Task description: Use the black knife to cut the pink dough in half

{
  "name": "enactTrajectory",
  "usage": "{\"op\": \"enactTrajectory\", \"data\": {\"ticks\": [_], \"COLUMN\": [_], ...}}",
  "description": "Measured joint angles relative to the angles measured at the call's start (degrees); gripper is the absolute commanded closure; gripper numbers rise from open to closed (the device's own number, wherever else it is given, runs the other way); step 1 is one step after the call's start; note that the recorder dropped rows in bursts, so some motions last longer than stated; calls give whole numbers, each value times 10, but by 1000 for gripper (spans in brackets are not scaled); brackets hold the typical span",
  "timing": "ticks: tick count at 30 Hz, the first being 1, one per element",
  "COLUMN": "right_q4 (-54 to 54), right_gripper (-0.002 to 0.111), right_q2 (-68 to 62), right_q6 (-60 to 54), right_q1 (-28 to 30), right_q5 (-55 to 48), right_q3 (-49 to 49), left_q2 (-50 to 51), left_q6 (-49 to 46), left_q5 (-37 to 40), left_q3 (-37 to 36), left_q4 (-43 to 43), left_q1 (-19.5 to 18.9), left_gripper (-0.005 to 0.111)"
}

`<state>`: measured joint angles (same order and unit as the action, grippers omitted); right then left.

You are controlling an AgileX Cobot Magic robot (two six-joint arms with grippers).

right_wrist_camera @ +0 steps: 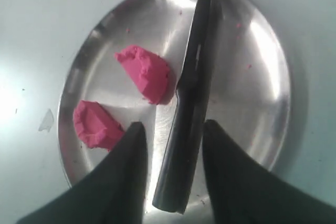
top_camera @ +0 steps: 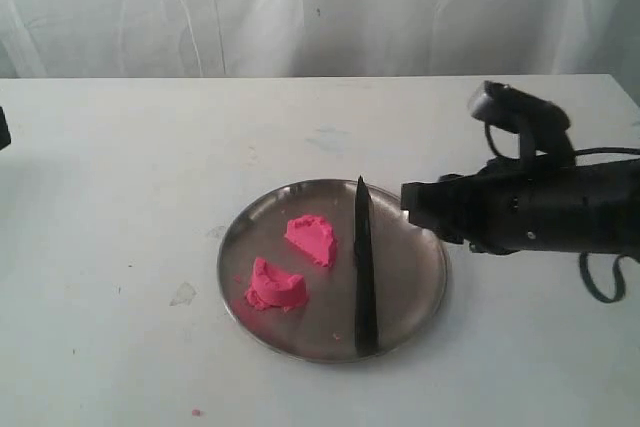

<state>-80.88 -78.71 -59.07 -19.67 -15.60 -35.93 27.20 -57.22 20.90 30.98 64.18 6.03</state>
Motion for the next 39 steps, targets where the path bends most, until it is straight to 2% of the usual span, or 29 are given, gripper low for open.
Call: {"op": "enactTrajectory", "data": {"ticks": [2,7,13,16,25,39], "right_q4": [0,0,0,0,0,0], "right_gripper": [108,108,108,108,108,108], "right_q2": [70,240,414,467,506,506], "right_q6": [-16,-40,-45,-45,-45,-40], "right_q1": [0,0,0,0,0,0], "right_q5": [16,34,34,34,13,6], "right_q3": [28,74,89,91,91,91], "left_q2": [-15,-34,-35,-35,-35,-35], "left_q6": [22,42,45,45,44,44], "left_q5": [0,17,116,132,9,-3], "left_q3": [0,0,0,0,0,0], "left_q4": [-27,-74,-82,-85,-85,-86], "left_q1": [0,0,0,0,0,0], "left_gripper": [107,107,107,107,107,107]}}
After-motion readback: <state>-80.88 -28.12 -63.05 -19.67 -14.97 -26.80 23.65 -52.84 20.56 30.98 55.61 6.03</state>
